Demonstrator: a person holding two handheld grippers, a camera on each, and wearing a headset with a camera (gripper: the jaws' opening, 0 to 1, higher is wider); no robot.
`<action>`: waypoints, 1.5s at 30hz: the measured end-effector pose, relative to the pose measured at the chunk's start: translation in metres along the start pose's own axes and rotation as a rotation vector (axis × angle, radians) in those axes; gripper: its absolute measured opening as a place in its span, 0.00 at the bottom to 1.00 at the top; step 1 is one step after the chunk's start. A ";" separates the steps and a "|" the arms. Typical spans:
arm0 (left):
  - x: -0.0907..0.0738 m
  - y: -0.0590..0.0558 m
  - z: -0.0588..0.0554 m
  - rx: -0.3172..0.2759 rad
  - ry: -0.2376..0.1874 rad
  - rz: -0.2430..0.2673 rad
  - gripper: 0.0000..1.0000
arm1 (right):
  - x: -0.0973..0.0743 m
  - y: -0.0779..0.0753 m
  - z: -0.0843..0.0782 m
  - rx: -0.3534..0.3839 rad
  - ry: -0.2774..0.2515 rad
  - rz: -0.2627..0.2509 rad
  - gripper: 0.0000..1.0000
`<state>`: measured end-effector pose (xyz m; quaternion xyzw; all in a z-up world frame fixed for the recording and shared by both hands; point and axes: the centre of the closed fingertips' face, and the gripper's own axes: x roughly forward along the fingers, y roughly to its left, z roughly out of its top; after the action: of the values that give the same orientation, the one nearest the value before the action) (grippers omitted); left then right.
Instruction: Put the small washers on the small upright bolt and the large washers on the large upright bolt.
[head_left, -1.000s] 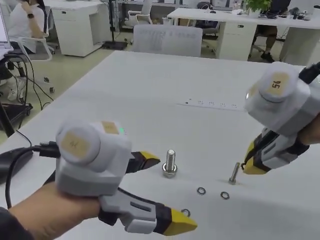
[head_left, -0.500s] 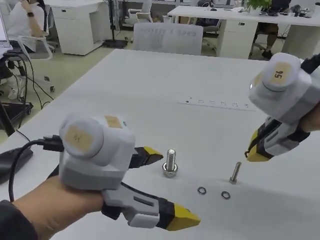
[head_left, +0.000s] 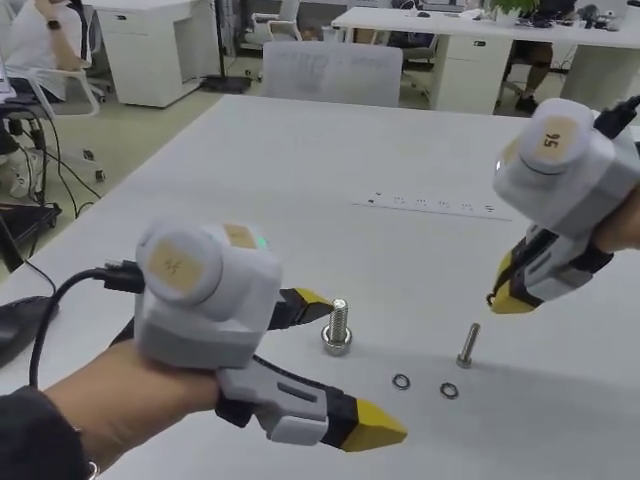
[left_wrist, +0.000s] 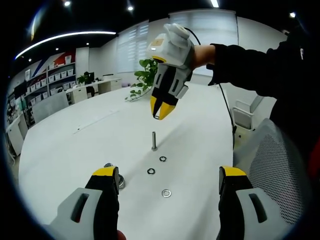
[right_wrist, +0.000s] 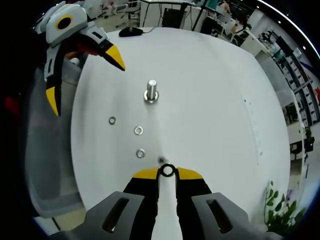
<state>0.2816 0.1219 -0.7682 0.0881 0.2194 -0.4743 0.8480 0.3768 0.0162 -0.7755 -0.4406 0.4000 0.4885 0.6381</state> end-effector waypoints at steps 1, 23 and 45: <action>0.001 0.000 -0.001 -0.001 0.002 -0.001 0.82 | 0.000 0.000 0.000 -0.001 -0.001 0.001 0.12; 0.003 0.002 -0.004 -0.020 -0.008 -0.013 0.81 | 0.026 0.000 -0.002 -0.048 0.055 0.068 0.12; 0.003 0.003 -0.005 -0.027 -0.004 -0.011 0.81 | 0.038 0.003 -0.006 -0.051 0.079 0.094 0.12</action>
<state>0.2841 0.1236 -0.7745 0.0744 0.2245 -0.4759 0.8471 0.3809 0.0209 -0.8137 -0.4566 0.4326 0.5100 0.5868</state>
